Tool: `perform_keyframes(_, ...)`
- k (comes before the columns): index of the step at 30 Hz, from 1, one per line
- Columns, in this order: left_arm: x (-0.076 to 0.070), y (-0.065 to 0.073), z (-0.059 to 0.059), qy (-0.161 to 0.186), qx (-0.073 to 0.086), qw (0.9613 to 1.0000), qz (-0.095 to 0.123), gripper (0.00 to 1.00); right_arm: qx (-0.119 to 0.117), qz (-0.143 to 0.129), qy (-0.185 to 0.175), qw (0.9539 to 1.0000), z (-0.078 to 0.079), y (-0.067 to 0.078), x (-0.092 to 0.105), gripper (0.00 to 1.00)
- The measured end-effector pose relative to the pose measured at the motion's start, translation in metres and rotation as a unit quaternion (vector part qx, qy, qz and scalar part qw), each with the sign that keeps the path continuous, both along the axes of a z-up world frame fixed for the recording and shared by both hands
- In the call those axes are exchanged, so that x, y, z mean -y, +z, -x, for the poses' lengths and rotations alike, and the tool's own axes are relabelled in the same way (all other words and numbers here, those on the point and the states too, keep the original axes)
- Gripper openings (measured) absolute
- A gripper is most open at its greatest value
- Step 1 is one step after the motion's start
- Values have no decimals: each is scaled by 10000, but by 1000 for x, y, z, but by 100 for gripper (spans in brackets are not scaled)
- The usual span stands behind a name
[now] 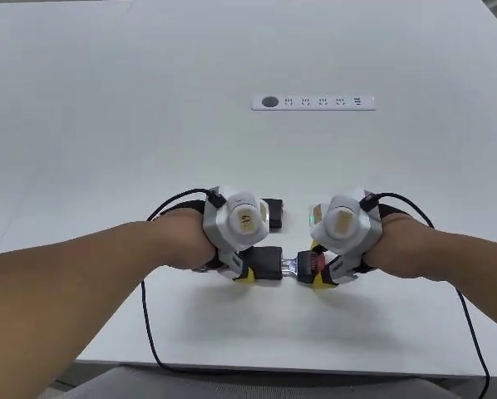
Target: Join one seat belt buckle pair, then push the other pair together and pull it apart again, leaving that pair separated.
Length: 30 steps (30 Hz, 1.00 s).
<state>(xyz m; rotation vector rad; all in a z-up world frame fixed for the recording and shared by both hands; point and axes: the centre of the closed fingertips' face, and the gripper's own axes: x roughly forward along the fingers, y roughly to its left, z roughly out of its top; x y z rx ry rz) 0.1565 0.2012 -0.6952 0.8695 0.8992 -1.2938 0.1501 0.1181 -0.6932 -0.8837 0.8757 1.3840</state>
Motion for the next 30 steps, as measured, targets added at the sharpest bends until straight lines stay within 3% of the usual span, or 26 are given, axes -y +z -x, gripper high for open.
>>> perform_keyframes(6,-1,0,-1,-10,-48,9999,111,33,-52,-96,56,9999,-2,-1,-1,32)
perform_keyframes(14,1,0,2,-39,-66,10000,46,32,-34,-63,165,9998,-8,-1,-7,32)
perform_keyframes(30,1,2,2,-48,-84,9999,30,31,41,-253,-228,9994,-6,-2,-23,32)
